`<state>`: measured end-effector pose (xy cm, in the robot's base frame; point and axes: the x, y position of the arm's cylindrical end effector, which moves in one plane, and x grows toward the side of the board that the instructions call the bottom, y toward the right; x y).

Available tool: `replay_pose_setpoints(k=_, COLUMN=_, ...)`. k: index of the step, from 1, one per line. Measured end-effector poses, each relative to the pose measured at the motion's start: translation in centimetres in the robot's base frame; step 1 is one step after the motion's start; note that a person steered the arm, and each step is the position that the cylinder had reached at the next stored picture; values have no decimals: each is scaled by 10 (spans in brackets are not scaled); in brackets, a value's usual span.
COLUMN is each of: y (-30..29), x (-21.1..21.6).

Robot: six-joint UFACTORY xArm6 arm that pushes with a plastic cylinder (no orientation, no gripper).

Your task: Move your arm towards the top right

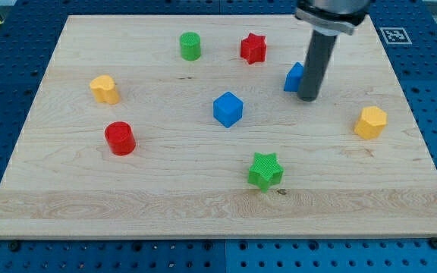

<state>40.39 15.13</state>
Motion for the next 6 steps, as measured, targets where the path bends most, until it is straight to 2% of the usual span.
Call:
replay_pose_setpoints(k=1, y=37, x=0)
replay_pose_setpoints(k=3, y=40, x=-14)
replay_pose_setpoints(k=4, y=59, x=-75)
replay_pose_setpoints(k=5, y=90, x=-102)
replay_pose_setpoints(k=6, y=102, x=-109)
